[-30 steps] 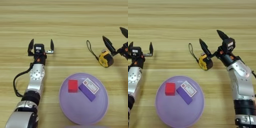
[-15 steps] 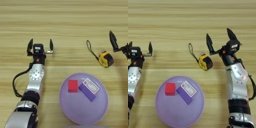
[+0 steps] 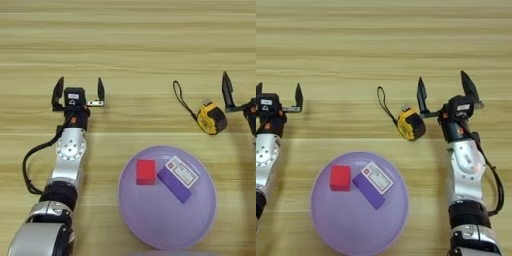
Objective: Move the objects on the table
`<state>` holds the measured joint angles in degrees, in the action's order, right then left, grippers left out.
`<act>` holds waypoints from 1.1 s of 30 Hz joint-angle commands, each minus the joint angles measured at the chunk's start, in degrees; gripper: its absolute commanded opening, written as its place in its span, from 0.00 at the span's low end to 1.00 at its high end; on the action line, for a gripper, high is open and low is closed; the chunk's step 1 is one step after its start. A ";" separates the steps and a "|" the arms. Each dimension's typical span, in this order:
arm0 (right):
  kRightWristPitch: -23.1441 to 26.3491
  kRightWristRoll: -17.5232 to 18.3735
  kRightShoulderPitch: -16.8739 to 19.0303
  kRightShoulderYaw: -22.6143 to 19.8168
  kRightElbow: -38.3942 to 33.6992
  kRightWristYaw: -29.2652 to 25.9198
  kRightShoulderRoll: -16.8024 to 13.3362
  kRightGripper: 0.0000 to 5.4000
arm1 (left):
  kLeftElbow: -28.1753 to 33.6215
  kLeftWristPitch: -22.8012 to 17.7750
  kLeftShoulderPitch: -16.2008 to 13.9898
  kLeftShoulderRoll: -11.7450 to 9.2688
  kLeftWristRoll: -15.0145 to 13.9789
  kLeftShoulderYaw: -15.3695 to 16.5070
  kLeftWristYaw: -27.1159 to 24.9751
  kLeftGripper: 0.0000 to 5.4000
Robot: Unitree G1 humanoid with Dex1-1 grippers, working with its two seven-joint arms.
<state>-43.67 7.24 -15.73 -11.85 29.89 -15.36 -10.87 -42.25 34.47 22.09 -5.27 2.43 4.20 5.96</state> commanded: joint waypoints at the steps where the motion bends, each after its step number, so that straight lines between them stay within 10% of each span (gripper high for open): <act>1: -3.12 -2.20 -1.11 -0.02 1.73 2.84 0.51 1.00 | -0.15 0.95 0.51 -0.57 1.16 -0.17 0.38 1.00; 11: -6.46 -8.15 -0.83 1.74 5.63 9.46 1.11 1.00 | 0.02 2.43 0.33 -1.15 3.46 -0.50 1.69 1.00; 33: -6.81 -7.21 -2.01 2.89 10.22 11.89 1.65 1.00 | 0.35 4.83 -0.13 -1.74 4.15 -0.31 2.48 1.00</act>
<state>-49.90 -0.37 -16.64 -9.00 39.39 -3.95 -9.26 -41.86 38.80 22.05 -7.28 7.42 3.73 9.15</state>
